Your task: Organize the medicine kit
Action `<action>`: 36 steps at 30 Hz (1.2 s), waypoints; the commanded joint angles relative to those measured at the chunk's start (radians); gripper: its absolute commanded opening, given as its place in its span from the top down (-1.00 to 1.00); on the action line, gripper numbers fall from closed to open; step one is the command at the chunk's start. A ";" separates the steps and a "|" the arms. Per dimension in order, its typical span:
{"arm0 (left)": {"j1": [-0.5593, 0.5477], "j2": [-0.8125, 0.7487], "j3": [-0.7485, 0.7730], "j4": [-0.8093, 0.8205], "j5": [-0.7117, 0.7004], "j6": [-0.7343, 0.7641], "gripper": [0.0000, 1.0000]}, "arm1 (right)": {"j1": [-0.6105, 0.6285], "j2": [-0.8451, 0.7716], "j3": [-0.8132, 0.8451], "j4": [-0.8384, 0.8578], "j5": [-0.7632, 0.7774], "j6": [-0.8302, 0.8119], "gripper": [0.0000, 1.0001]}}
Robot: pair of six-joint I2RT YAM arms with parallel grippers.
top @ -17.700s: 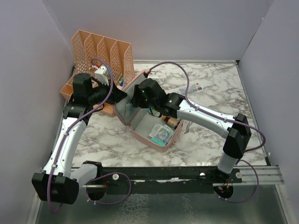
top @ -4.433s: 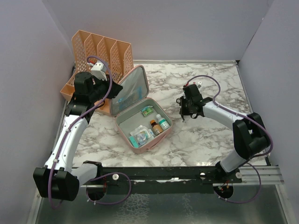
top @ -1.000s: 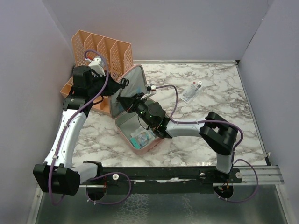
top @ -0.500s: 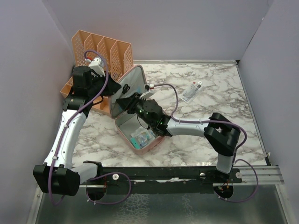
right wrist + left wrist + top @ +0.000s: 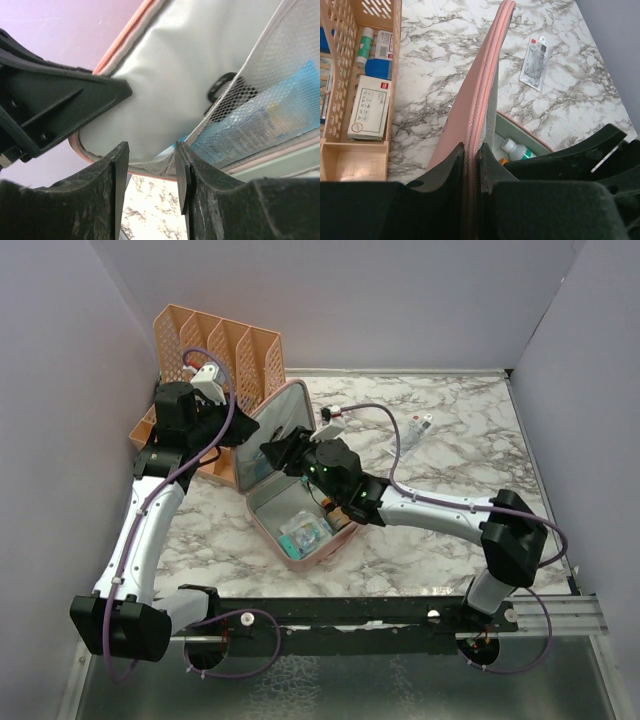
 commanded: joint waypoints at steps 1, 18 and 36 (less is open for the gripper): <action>0.003 -0.037 0.022 -0.012 0.002 0.059 1.00 | -0.022 -0.060 0.065 -0.168 0.059 -0.095 0.11; 0.003 -0.100 -0.062 0.065 0.040 0.146 1.00 | -0.037 0.109 0.347 -0.630 0.086 -0.184 -0.10; 0.003 -0.132 -0.108 0.131 -0.074 0.155 1.00 | -0.038 0.154 0.522 -0.911 0.346 -0.246 0.85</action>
